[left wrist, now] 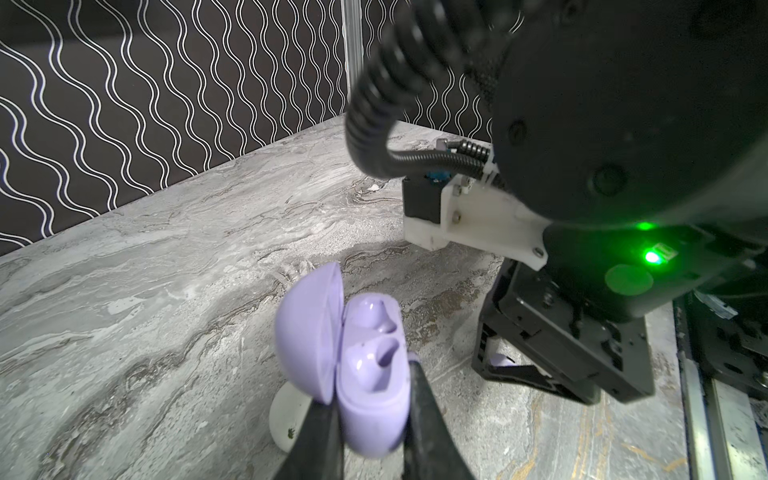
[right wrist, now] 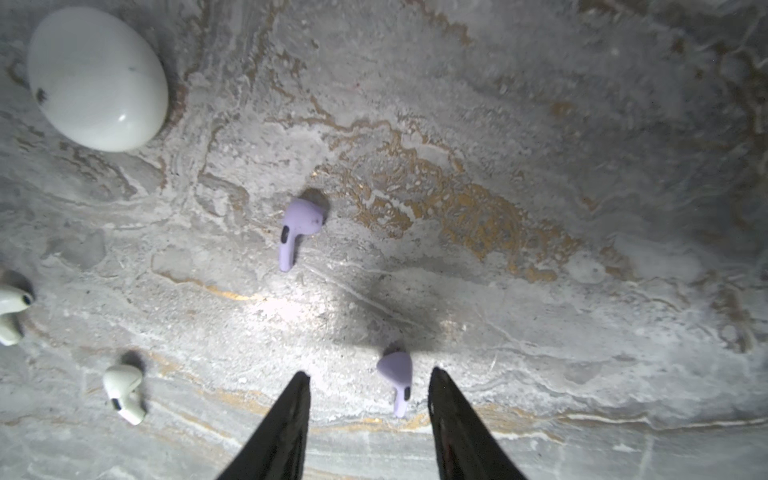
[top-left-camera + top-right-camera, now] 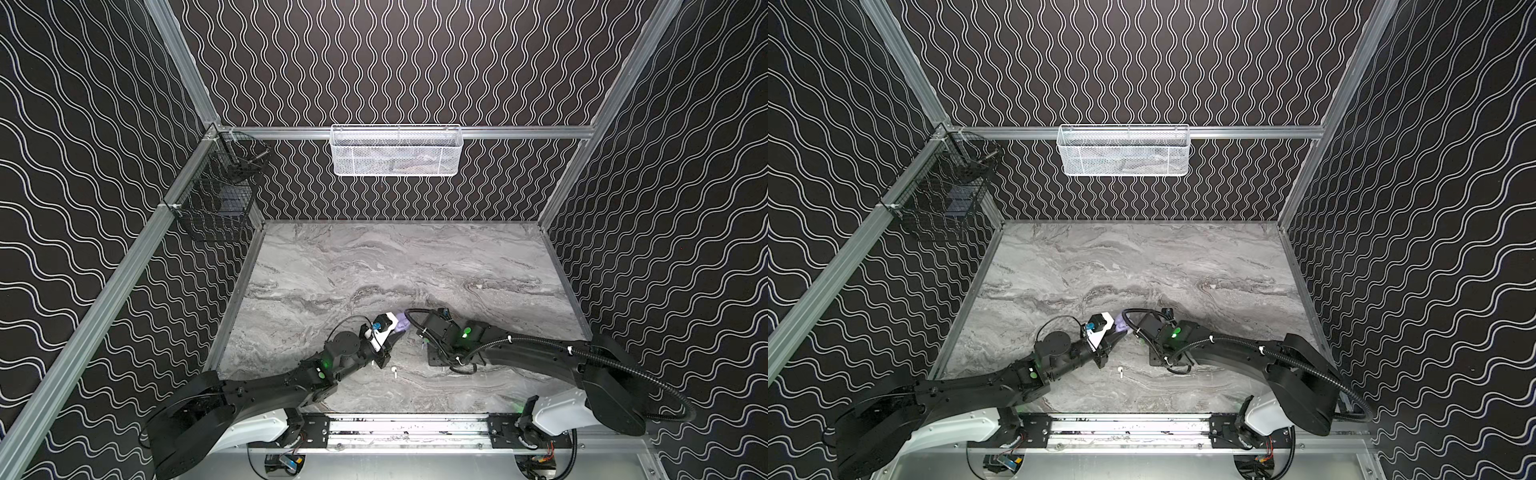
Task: Insert the wireless bluetooth earbuds into the charging case
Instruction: 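Lower the open right gripper around the nearer lavender earbud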
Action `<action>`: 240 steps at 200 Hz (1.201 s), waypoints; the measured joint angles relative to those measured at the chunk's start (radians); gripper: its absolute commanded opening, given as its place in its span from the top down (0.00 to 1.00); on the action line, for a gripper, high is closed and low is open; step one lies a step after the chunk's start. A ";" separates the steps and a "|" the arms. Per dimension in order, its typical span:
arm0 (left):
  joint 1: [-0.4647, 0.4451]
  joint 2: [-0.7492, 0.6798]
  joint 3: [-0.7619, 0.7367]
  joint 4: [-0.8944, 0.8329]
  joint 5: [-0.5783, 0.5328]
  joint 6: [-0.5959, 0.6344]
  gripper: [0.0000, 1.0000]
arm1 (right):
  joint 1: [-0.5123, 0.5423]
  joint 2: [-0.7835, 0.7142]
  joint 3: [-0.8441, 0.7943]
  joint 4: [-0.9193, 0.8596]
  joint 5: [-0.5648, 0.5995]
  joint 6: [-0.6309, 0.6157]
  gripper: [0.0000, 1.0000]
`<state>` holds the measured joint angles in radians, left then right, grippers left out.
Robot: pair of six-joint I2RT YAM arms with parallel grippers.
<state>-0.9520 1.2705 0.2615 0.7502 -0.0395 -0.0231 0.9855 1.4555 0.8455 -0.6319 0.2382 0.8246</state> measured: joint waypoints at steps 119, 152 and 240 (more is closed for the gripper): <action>0.000 -0.002 0.000 -0.004 -0.007 0.000 1.00 | 0.001 0.084 -0.004 0.003 -0.039 0.078 0.61; 0.000 -0.002 0.000 -0.004 -0.007 0.000 1.00 | 0.001 0.089 -0.013 0.006 -0.042 0.089 0.64; 0.000 -0.002 0.000 -0.004 -0.007 0.000 1.00 | 0.001 0.103 -0.020 0.006 -0.043 0.099 0.68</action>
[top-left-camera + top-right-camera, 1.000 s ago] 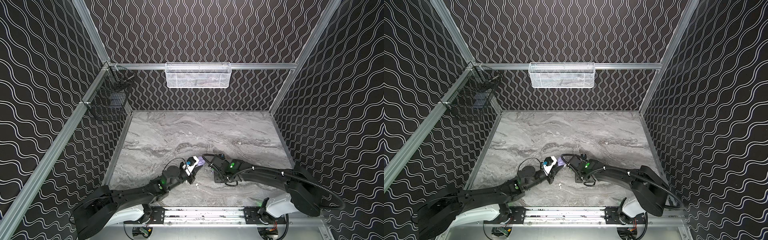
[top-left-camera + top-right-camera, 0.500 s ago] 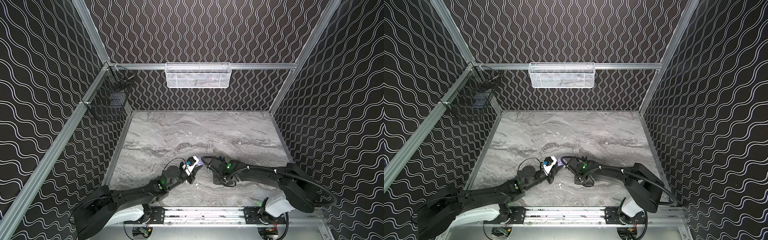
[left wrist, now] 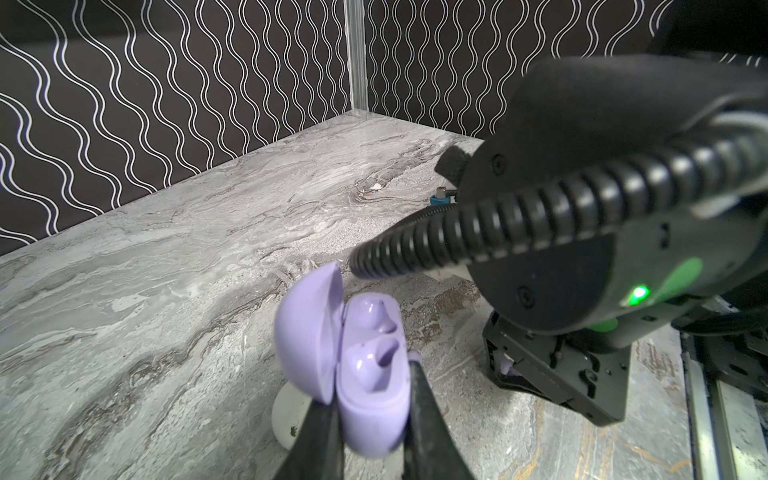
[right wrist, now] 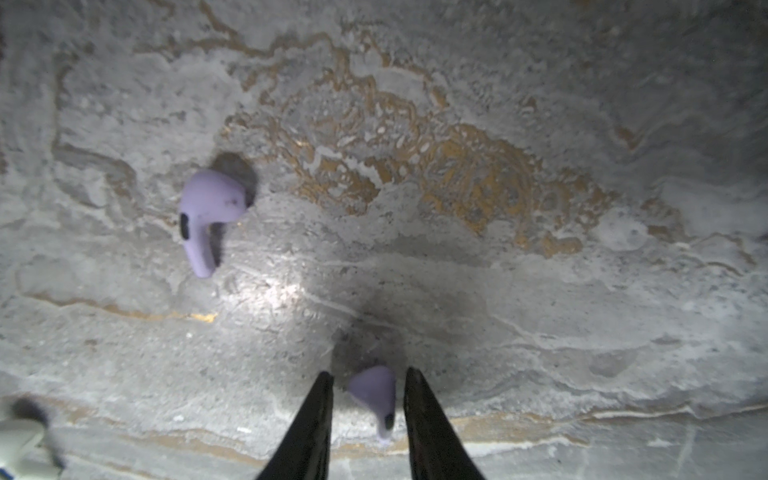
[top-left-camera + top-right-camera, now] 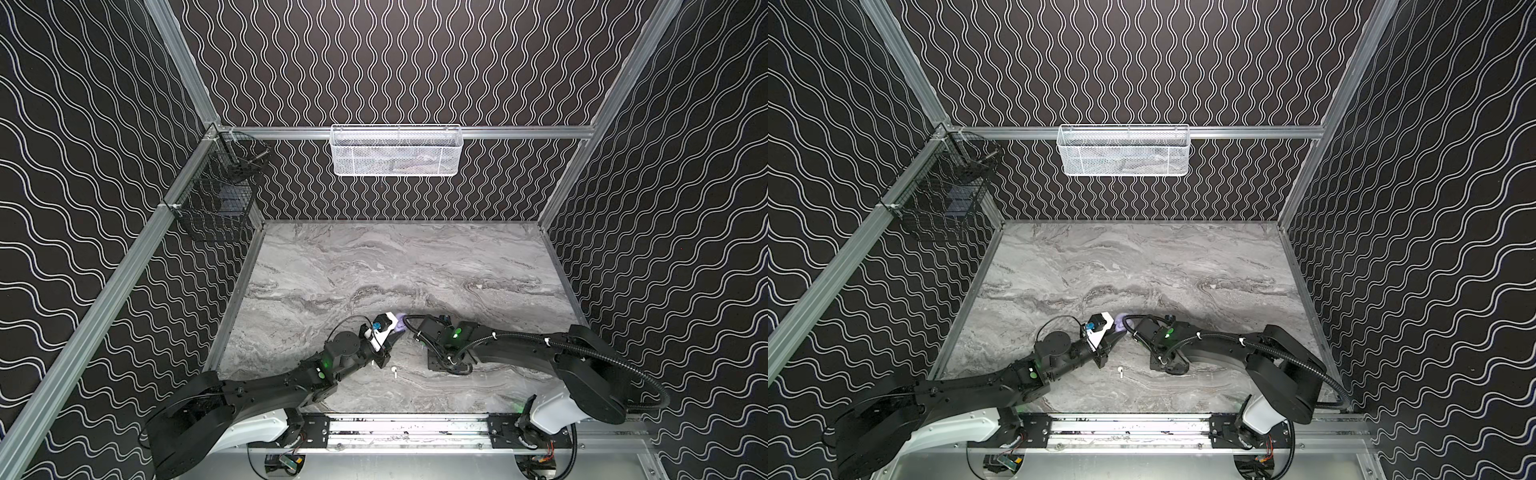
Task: Insert the wireless bluetooth earbuds into the charging case
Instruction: 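Lower the open right gripper around the nearer lavender earbud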
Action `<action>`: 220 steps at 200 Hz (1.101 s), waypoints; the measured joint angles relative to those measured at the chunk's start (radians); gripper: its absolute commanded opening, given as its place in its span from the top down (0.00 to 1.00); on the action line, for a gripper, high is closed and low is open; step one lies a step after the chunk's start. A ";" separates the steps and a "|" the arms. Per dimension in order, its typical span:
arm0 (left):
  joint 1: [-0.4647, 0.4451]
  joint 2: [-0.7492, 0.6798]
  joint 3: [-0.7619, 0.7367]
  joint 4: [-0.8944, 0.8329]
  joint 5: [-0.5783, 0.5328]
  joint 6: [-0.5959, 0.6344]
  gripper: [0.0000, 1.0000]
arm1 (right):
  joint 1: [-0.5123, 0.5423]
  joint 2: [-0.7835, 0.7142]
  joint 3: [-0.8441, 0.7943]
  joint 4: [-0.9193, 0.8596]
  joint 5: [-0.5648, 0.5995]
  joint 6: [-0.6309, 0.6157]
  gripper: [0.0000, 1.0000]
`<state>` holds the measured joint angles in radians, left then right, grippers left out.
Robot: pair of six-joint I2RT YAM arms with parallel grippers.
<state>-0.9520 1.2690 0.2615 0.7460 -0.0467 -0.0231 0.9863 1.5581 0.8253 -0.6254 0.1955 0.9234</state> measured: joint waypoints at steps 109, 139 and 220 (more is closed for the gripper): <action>0.000 0.000 0.000 0.000 0.000 0.000 1.00 | -0.001 0.030 0.023 -0.004 0.000 -0.008 0.73; 0.000 0.003 0.000 -0.001 0.001 0.000 1.00 | -0.001 0.027 0.018 -0.008 0.000 -0.008 0.74; 0.000 0.008 0.005 -0.002 0.001 -0.001 1.00 | -0.001 0.028 0.016 -0.010 0.000 -0.018 0.77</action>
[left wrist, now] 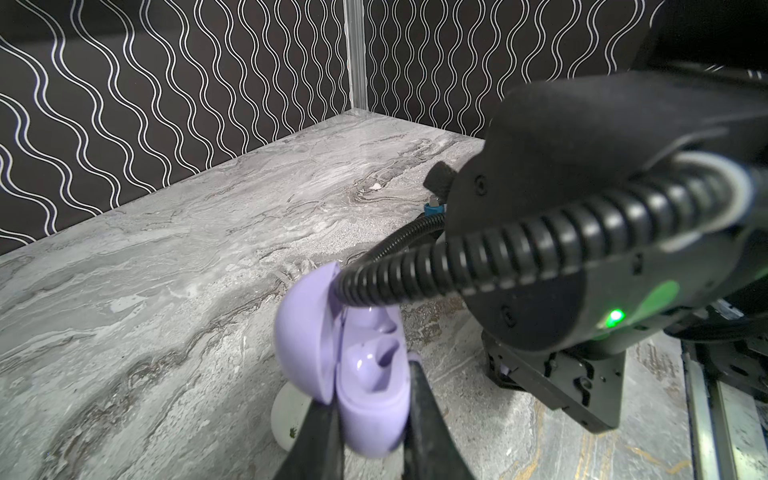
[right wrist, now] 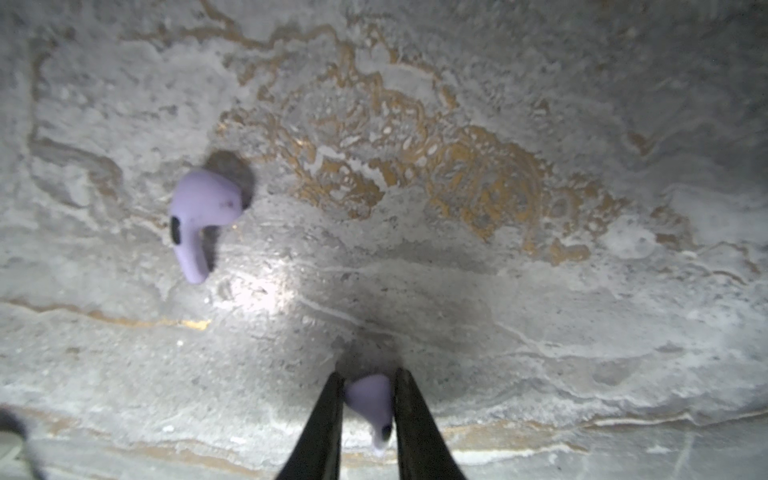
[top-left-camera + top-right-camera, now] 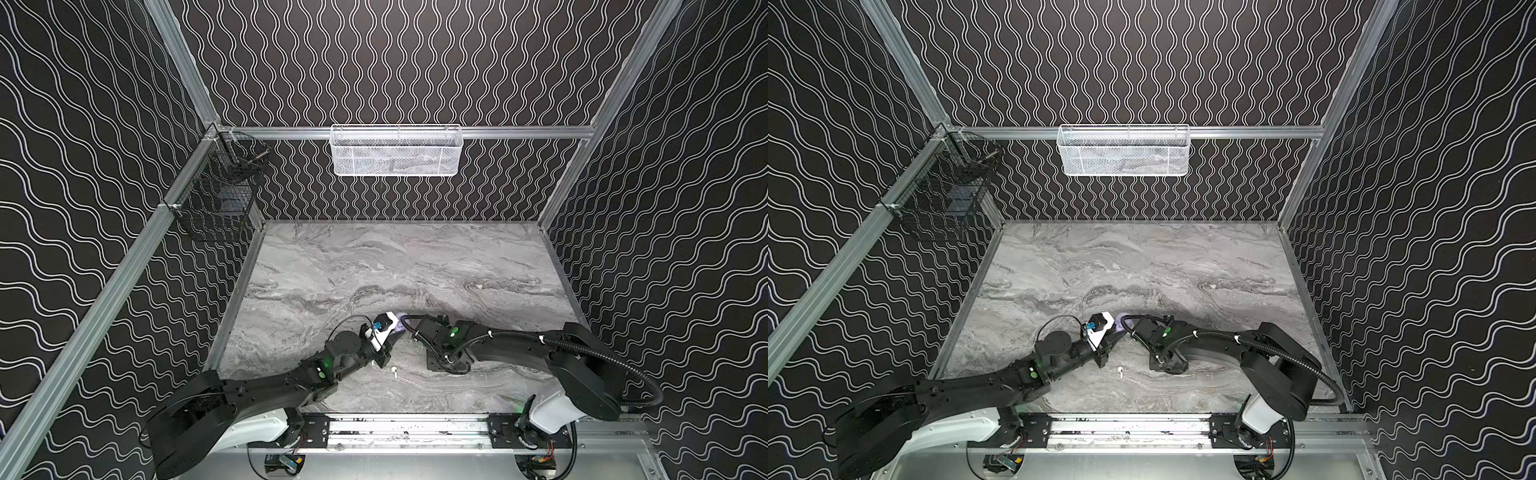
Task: Insert the wireless bluetooth earbuds into the charging case
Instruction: 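Lower the open right gripper around the nearer lavender earbud, then close the right gripper on the lavender earbud and lift it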
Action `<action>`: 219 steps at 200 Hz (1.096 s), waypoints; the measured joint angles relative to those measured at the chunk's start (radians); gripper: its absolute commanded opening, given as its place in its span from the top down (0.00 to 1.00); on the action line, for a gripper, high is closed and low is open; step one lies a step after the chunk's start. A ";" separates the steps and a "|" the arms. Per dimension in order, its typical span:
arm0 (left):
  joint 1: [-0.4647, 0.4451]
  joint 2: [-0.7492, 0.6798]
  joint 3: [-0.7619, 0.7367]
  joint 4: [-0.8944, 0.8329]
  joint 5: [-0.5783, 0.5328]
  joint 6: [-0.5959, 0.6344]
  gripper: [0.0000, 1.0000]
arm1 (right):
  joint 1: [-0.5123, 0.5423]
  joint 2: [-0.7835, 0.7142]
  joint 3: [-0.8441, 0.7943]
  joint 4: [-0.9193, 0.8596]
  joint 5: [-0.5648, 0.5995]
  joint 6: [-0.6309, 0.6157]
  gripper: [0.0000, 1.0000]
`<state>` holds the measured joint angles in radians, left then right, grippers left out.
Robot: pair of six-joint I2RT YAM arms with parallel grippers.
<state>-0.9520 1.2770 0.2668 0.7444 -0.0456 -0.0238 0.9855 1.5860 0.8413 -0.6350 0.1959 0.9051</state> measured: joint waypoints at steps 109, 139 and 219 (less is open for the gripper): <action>0.000 0.008 0.000 -0.002 0.003 0.000 1.00 | 0.000 0.002 0.000 0.000 0.000 -0.001 0.78; 0.000 0.008 0.000 -0.002 0.003 0.000 1.00 | 0.000 0.002 0.000 0.001 0.000 -0.002 0.79; 0.000 0.016 0.002 -0.002 0.006 -0.001 1.00 | 0.000 0.007 0.005 -0.001 0.001 -0.009 0.83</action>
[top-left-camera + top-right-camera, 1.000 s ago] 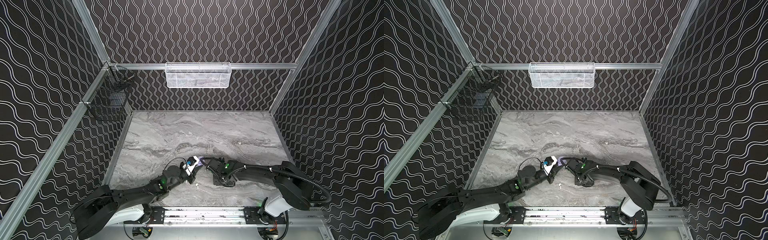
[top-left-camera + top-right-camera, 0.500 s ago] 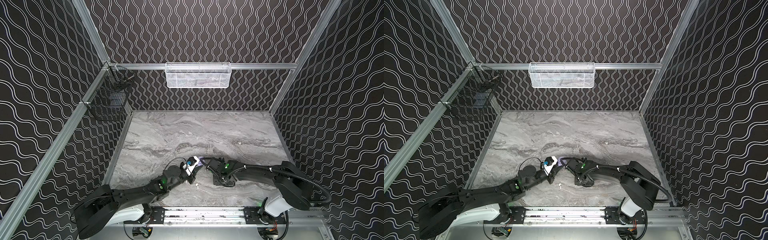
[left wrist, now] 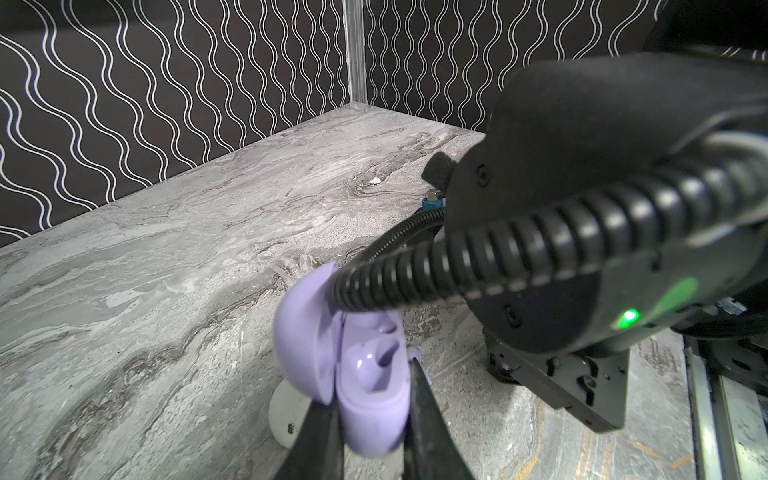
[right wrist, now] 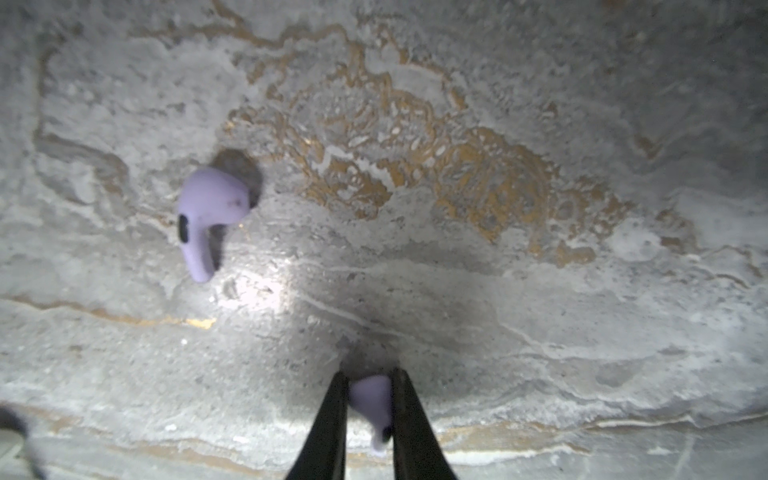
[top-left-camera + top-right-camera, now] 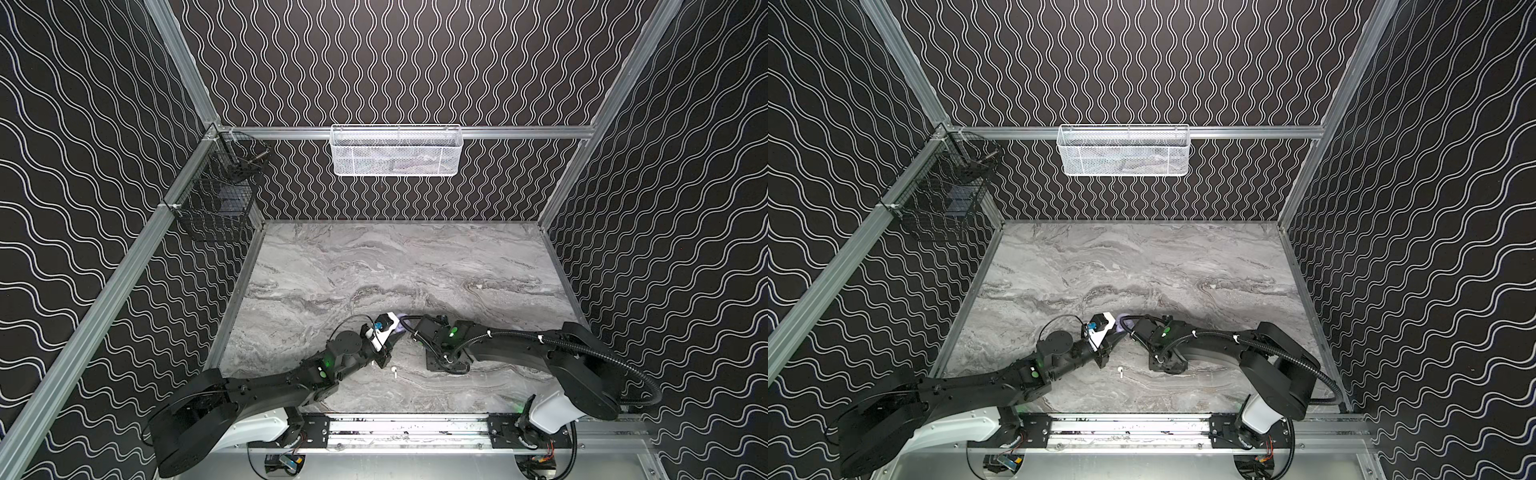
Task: Insert the wireless bluetooth earbuds into the charging case
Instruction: 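Close the right gripper on the lavender earbud and lift it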
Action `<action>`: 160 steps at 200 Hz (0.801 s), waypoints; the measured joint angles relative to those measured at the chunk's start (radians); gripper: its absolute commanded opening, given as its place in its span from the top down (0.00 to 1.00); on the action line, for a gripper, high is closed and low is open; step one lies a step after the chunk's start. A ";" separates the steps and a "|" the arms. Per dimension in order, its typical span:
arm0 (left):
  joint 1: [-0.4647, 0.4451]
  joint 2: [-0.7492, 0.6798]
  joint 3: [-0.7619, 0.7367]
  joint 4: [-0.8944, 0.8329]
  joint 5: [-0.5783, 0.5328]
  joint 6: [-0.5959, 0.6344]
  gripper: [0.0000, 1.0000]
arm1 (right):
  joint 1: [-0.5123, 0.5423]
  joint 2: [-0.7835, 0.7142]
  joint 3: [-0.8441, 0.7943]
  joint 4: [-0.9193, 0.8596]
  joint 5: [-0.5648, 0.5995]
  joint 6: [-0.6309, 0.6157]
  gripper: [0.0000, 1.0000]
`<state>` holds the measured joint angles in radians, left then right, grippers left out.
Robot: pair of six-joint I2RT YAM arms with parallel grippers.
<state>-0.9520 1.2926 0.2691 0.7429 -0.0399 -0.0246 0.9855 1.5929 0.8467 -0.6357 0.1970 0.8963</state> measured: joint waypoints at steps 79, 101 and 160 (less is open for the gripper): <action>0.000 0.003 0.002 0.000 0.001 0.000 1.00 | 0.016 -0.084 -0.017 0.026 0.033 -0.026 0.84; 0.000 0.003 0.002 0.000 0.001 0.000 1.00 | 0.030 -0.135 -0.035 0.051 0.056 -0.036 0.84; 0.000 0.002 0.003 0.003 0.026 0.000 1.00 | 0.058 -0.231 -0.084 0.122 0.126 -0.051 0.87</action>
<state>-0.9520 1.2949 0.2726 0.7464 -0.0135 -0.0246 1.0439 1.3617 0.7631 -0.5140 0.3233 0.8448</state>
